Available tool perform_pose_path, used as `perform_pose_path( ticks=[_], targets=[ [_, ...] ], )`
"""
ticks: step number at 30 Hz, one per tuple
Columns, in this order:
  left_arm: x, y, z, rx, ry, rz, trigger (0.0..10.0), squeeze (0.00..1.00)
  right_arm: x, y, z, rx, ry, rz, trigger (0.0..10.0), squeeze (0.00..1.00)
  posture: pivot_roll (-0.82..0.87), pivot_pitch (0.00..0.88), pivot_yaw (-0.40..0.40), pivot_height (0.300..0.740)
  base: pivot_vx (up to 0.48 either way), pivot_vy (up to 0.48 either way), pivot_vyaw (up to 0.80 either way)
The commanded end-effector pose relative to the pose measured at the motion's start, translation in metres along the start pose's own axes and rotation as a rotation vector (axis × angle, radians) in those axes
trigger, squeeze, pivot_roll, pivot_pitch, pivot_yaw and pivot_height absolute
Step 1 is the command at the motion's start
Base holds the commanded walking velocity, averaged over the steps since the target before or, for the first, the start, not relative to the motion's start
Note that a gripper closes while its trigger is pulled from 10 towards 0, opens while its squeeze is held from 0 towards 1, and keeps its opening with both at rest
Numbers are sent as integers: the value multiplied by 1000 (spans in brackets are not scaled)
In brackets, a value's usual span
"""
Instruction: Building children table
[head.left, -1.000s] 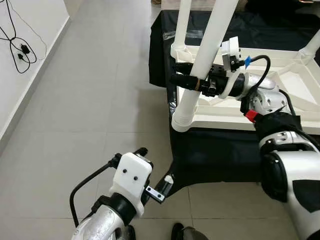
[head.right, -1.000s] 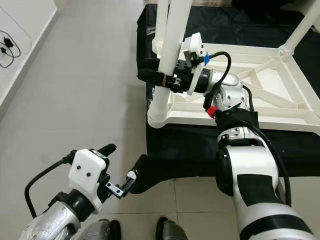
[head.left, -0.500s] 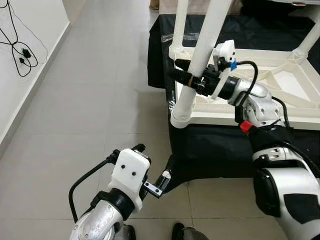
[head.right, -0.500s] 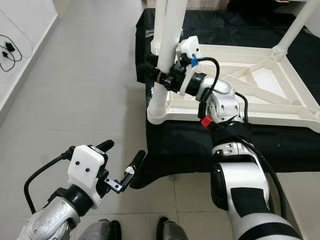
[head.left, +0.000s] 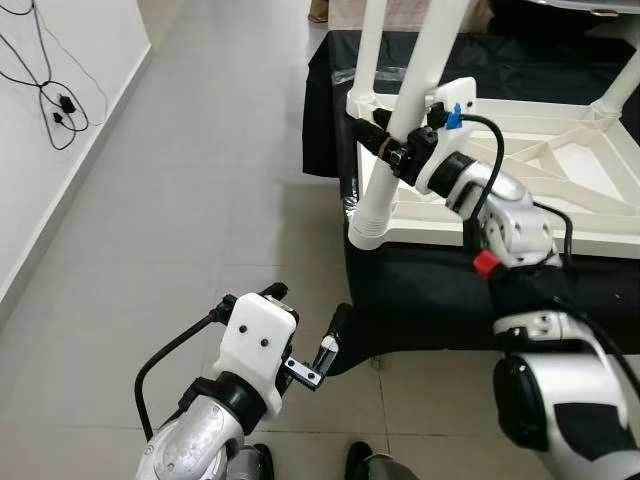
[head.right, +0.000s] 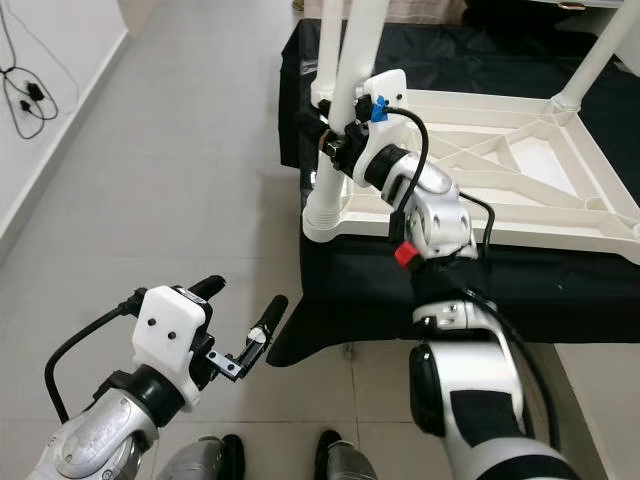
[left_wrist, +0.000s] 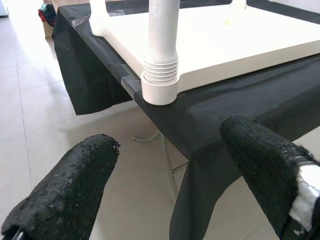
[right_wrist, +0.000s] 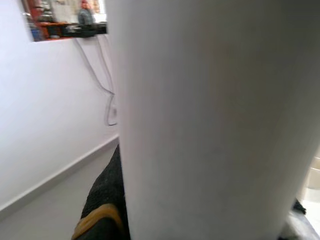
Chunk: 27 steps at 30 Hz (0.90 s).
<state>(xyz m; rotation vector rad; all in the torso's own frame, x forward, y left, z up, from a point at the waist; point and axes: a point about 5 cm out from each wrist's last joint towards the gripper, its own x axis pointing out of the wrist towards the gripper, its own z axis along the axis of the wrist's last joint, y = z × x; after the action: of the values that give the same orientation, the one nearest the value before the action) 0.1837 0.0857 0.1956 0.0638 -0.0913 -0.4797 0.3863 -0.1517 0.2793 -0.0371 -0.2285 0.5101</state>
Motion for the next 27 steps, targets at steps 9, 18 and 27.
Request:
perform_pose_path(
  ticks=[9, 18, 27],
  targets=[
    [0, 3, -6, 16, 25, 9, 10000, 0, -12, -4, -30, 11, 128, -349, 10000, 0, 140, 240, -50, 740, 0, 0, 0],
    [0, 3, -7, 20, 26, 6, 10000, 0, -12, 3, -34, 73, 119, -659, 10000, 0, 141, 235, -54, 740, 0, 0, 0],
    [0, 3, -8, 22, 26, 4, 10000, 0, -17, 5, -29, 106, 78, -957, 10000, 0, 142, 236, -56, 740, 0, 0, 0]
  ],
)
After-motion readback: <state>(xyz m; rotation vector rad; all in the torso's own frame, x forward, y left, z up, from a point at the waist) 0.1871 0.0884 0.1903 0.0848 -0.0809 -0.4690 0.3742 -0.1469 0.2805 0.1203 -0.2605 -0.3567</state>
